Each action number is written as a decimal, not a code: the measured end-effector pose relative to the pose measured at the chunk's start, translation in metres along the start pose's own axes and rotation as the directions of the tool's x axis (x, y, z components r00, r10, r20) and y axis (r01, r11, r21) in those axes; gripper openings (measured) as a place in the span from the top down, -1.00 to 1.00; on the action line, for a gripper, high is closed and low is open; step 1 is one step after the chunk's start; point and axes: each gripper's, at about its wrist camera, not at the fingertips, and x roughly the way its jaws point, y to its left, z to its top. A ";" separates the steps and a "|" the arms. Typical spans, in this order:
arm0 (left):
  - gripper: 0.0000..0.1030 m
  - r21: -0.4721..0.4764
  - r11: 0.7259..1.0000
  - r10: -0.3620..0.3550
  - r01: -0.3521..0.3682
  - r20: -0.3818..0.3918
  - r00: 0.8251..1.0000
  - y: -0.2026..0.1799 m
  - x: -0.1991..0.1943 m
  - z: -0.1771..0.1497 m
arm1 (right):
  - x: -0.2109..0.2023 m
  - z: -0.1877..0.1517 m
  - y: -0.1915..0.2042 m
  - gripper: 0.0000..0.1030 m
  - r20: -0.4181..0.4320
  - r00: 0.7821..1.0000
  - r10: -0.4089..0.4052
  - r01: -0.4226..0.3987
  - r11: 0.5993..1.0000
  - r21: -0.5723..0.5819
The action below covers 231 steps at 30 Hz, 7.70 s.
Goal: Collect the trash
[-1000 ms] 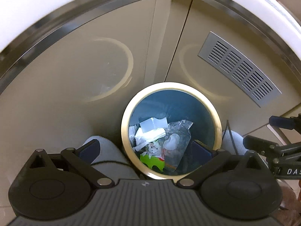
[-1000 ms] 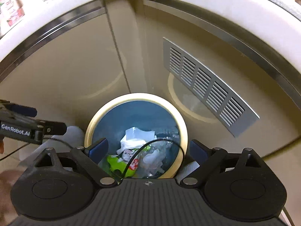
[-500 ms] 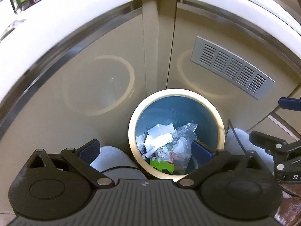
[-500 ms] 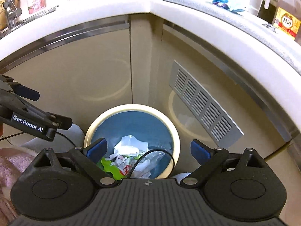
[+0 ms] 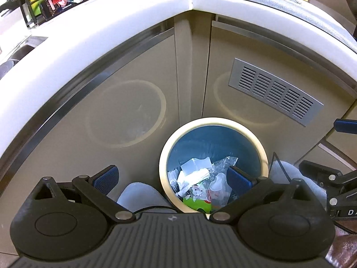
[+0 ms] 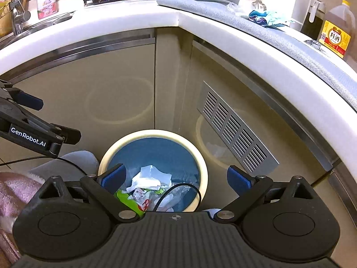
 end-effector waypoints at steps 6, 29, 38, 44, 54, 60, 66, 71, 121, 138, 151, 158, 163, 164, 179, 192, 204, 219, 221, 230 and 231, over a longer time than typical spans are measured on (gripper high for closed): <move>-0.99 -0.001 1.000 -0.004 0.004 0.002 1.000 0.002 -0.001 -0.002 | -0.001 0.000 0.003 -0.90 -0.002 1.000 -0.003 0.003 1.000 -0.006; -0.99 0.025 1.000 0.016 -0.015 -0.027 0.999 0.001 0.009 -0.004 | 0.013 -0.001 0.002 -0.91 -0.050 0.999 0.017 -0.017 1.000 0.007; -0.99 0.023 1.000 0.014 -0.013 -0.042 0.999 0.002 0.015 -0.003 | 0.020 0.000 0.002 -0.91 -0.070 0.997 0.023 -0.022 1.000 0.008; -0.99 0.019 1.000 0.011 -0.010 -0.055 0.998 0.002 0.019 -0.004 | 0.026 0.001 0.003 -0.91 -0.084 0.996 0.027 -0.027 1.000 0.011; -0.99 0.017 1.000 0.010 -0.009 -0.074 0.997 0.001 0.025 -0.004 | 0.035 0.000 0.004 -0.91 -0.110 0.993 0.034 -0.032 0.999 0.016; -0.99 0.021 1.000 0.009 -0.007 -0.084 0.996 0.001 0.029 -0.005 | 0.040 -0.001 0.003 -0.91 -0.123 0.992 0.038 -0.035 0.999 0.021; -0.99 0.024 1.000 0.008 -0.006 -0.089 0.996 0.001 0.032 -0.005 | 0.043 -0.003 0.001 -0.91 -0.130 0.991 0.043 -0.040 0.999 0.026; -0.99 0.032 0.999 0.012 -0.009 -0.085 0.996 0.001 0.032 -0.006 | 0.045 -0.003 0.000 -0.91 -0.133 0.990 0.047 -0.044 0.999 0.029; -1.00 -0.001 0.998 0.061 -0.061 0.089 0.994 0.017 -0.032 0.092 | 0.132 0.259 -0.220 -0.99 0.211 0.940 -0.267 0.115 0.832 0.542; -0.99 0.114 0.976 -0.204 0.184 0.202 0.958 -0.083 0.010 0.276 | 0.103 0.192 -0.279 0.35 0.198 0.932 -0.303 0.152 0.824 0.546; -0.99 0.135 0.975 -0.189 0.177 0.086 0.978 -0.135 0.093 0.342 | 0.108 0.193 -0.284 -0.13 0.199 0.933 -0.301 0.137 0.805 0.578; -0.99 0.149 0.974 -0.183 0.168 0.092 0.979 -0.135 0.102 0.345 | 0.112 0.196 -0.280 -0.52 0.178 0.936 -0.304 0.164 0.823 0.543; -1.00 0.146 0.974 -0.189 0.174 0.098 0.977 -0.136 0.105 0.346 | 0.116 0.199 -0.275 -0.69 0.164 0.940 -0.299 0.177 0.838 0.516; -1.00 0.145 0.974 -0.190 0.175 0.097 0.977 -0.136 0.105 0.346 | 0.117 0.199 -0.274 -0.70 0.163 0.940 -0.299 0.178 0.840 0.512; 0.70 0.205 0.944 -0.278 0.257 0.081 0.957 -0.129 0.086 0.343 | 0.121 0.204 -0.271 0.13 0.147 0.925 -0.351 0.239 0.836 0.494; 0.82 0.171 0.902 -0.424 0.397 0.179 0.888 -0.113 0.048 0.331 | 0.103 0.196 -0.276 0.28 0.290 0.905 -0.313 0.112 0.830 0.546; 0.83 0.105 0.888 -0.457 0.447 0.288 0.841 -0.077 0.004 0.332 | 0.092 0.193 -0.279 0.28 0.356 0.880 -0.313 0.067 0.825 0.562; 0.52 0.156 0.900 -0.424 0.407 0.100 0.900 -0.102 0.073 0.322 | 0.097 0.192 -0.282 0.27 0.310 0.902 -0.298 0.068 0.811 0.581; 0.08 0.175 0.903 -0.412 0.391 0.104 0.905 -0.112 0.077 0.326 | 0.097 0.193 -0.281 0.24 0.300 0.902 -0.311 0.083 0.806 0.586; 0.57 0.263 0.913 -0.354 0.313 0.126 0.927 -0.145 0.093 0.339 | 0.108 0.194 -0.287 -0.05 0.214 0.922 -0.322 0.128 0.777 0.616; 0.80 0.260 0.908 -0.367 0.329 0.116 0.923 -0.144 0.092 0.340 | 0.107 0.193 -0.287 0.14 0.217 0.922 -0.321 0.127 0.779 0.614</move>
